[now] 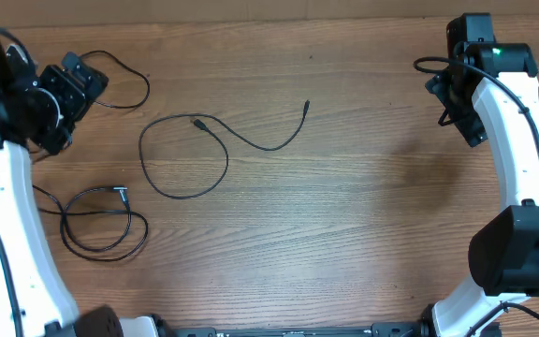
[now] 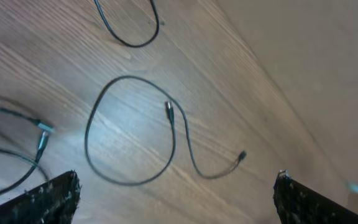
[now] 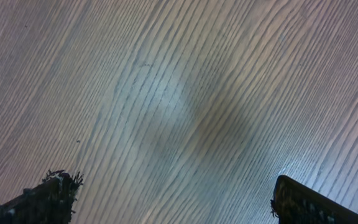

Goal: Untangle cables

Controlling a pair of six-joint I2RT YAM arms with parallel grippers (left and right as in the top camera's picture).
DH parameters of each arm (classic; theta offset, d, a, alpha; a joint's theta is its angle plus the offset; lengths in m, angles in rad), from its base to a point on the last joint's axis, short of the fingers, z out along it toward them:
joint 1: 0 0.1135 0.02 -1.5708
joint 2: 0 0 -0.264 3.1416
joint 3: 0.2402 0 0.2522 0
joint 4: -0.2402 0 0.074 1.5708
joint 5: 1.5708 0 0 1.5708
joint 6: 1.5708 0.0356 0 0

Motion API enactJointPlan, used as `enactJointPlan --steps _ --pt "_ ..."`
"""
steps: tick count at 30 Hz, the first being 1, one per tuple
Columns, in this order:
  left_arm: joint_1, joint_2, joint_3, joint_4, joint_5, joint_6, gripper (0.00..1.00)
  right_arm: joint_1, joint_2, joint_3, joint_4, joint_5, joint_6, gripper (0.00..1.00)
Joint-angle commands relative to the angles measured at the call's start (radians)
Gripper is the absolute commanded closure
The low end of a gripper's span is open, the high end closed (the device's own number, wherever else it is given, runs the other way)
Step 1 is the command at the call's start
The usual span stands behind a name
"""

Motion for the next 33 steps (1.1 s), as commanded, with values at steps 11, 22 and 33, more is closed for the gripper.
enactJointPlan --steps 11,22,33 --pt "-0.003 -0.229 -0.002 -0.076 0.019 0.176 0.00 -0.003 -0.006 0.023 0.003 0.014 0.012 0.00" --pt "-0.002 -0.335 -0.002 -0.165 -0.010 0.243 0.01 -0.003 -0.006 0.023 0.003 0.014 0.012 0.00" --pt "-0.002 -0.596 -0.007 -0.230 0.055 0.425 0.00 -0.003 -0.006 0.023 0.003 0.014 0.012 0.00"
